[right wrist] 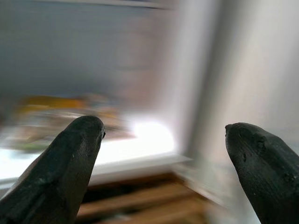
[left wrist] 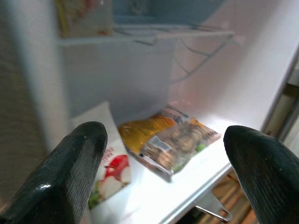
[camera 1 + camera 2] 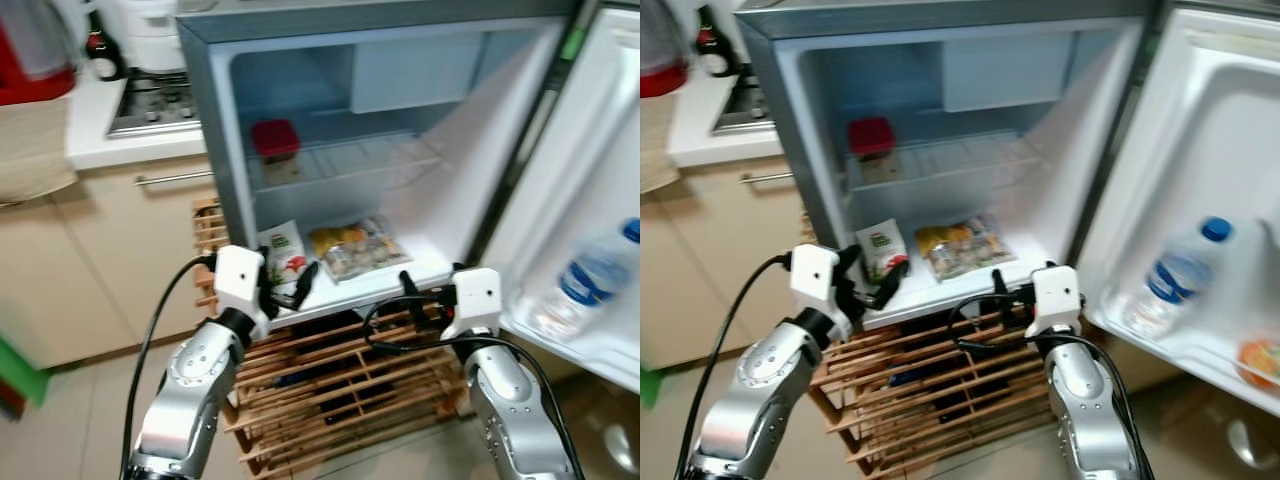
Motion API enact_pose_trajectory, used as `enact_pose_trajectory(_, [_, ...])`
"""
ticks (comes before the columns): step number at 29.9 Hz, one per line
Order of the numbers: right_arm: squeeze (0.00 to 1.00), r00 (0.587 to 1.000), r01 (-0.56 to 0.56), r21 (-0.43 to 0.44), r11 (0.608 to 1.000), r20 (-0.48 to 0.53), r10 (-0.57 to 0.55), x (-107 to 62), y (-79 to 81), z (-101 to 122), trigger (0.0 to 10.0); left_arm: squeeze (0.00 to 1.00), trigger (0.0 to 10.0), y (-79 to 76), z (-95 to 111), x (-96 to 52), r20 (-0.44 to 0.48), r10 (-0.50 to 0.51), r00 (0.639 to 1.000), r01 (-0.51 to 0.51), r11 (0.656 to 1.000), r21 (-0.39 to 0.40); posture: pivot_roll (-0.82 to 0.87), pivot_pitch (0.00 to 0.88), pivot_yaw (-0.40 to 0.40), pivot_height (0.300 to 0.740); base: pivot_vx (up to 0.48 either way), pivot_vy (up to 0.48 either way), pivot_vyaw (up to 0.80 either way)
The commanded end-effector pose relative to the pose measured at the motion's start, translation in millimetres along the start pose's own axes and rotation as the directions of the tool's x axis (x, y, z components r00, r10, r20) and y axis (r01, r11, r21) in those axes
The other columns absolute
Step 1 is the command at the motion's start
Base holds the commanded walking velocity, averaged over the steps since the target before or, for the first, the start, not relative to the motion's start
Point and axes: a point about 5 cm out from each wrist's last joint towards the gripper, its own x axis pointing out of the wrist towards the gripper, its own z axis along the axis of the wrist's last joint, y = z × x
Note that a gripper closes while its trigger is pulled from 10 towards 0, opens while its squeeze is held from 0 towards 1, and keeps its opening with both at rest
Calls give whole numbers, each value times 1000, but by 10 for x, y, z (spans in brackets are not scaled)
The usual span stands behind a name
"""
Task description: Restocking fridge
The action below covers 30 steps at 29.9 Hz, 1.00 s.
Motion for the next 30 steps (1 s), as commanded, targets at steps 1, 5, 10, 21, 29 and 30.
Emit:
enact_pose_trajectory(1, [0, 997, 74, 12, 997, -38, -74, -80, -153, -101, 10000, 0, 10000, -10, 13, -24, 2, 0, 1000, 0, 1000, 5, -185, 0, 69, 740, 0, 0, -594])
enact_pose_trajectory(5, [0, 991, 126, -11, 992, -48, -126, -153, -245, -156, 10000, 0, 10000, -52, 48, -1, 14, -30, 999, 30, 1000, -5, -188, 0, 72, 740, 0, 0, -603])
enact_pose_trajectory(10, [43, 985, 167, 0, 986, -40, -167, -166, -275, -154, 10000, 0, 10000, -51, 33, 32, 8, -54, 998, 55, 998, -40, -199, 0, 83, 740, 54, 0, -621])
enact_pose_trajectory(21, [39, 997, 78, -40, 996, 8, -77, -129, -78, -68, 10000, 0, 10000, -76, 29, 15, 28, -91, 995, 92, 995, -42, -205, 0, 87, 735, 185, -183, -359])
enact_pose_trajectory(29, [39, 996, 85, -30, 996, 10, -85, -129, -83, -62, 10000, 0, 10000, -75, 8, 16, 20, -94, 995, 95, 994, -51, -211, 0, 87, 735, 0, 0, 0])
enact_pose_trajectory(30, [39, 996, 85, -30, 996, 10, -85, -129, -83, -62, 10000, 0, 10000, -75, 8, 16, 20, -94, 995, 95, 994, -51, -211, 0, 87, 735, 0, 0, 0])
